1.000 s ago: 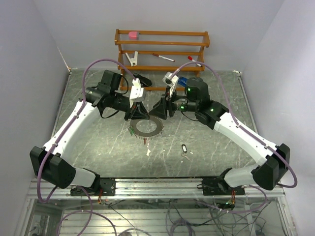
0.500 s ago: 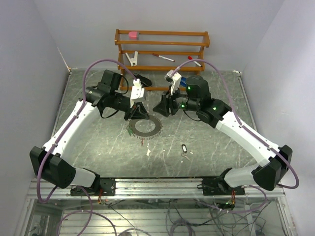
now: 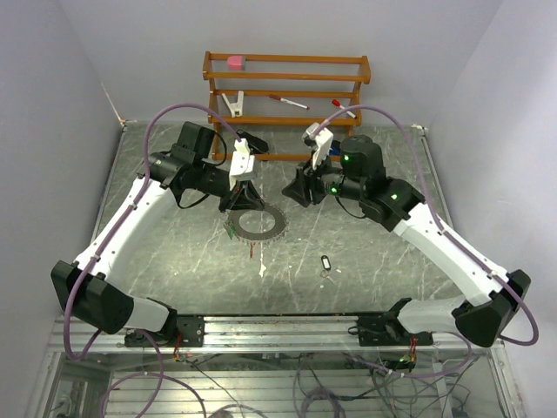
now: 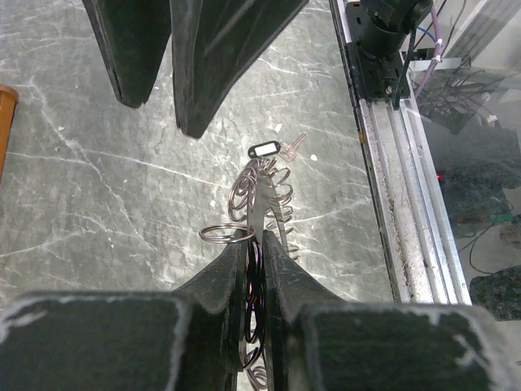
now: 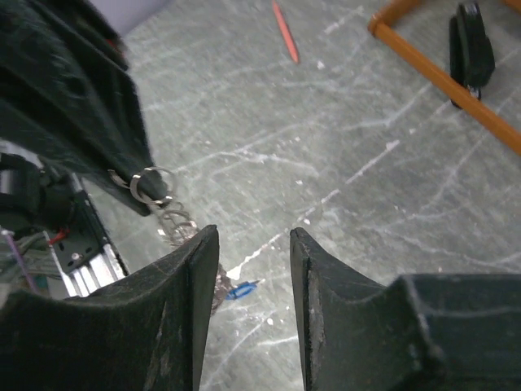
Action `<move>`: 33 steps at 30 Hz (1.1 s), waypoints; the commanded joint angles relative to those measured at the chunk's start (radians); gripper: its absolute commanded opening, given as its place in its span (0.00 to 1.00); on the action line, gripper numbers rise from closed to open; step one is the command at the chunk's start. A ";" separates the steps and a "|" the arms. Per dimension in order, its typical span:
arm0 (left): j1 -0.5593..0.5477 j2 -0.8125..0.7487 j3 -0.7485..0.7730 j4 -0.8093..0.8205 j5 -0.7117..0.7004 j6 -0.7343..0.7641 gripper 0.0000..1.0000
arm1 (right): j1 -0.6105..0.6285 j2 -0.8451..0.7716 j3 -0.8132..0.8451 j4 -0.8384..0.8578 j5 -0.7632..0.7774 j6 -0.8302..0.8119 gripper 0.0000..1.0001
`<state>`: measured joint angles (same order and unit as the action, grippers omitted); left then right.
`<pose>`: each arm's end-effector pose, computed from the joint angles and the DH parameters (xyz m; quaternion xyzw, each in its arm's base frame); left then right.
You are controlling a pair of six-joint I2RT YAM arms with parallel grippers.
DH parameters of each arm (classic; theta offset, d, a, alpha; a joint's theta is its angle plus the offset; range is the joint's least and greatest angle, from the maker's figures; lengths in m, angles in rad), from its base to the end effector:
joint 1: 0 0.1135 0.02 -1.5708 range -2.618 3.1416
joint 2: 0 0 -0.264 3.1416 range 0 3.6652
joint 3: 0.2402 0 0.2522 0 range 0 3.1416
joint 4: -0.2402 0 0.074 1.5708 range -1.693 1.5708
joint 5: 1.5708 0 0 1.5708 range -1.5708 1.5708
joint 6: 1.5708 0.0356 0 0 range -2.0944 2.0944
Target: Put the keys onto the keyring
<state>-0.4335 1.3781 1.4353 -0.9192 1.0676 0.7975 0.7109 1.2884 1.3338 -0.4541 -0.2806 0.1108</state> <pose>0.2318 -0.1417 0.3773 0.6103 0.5573 -0.4152 0.3802 0.2116 0.1952 0.3951 -0.3180 0.7680 0.3242 0.4516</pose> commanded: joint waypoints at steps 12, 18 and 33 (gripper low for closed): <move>-0.007 -0.003 0.031 -0.008 0.080 0.034 0.12 | -0.008 -0.027 -0.039 0.114 -0.311 -0.041 0.38; -0.007 0.009 0.051 -0.011 0.099 0.029 0.12 | -0.010 -0.063 -0.115 0.160 -0.356 -0.044 0.51; -0.007 0.025 0.065 0.004 0.235 -0.032 0.13 | -0.007 -0.019 -0.216 0.420 -0.498 0.036 0.49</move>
<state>-0.4339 1.3987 1.4826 -0.9394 1.2049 0.7898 0.7063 1.2613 1.1446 -0.1390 -0.7303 0.1207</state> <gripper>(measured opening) 0.173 0.517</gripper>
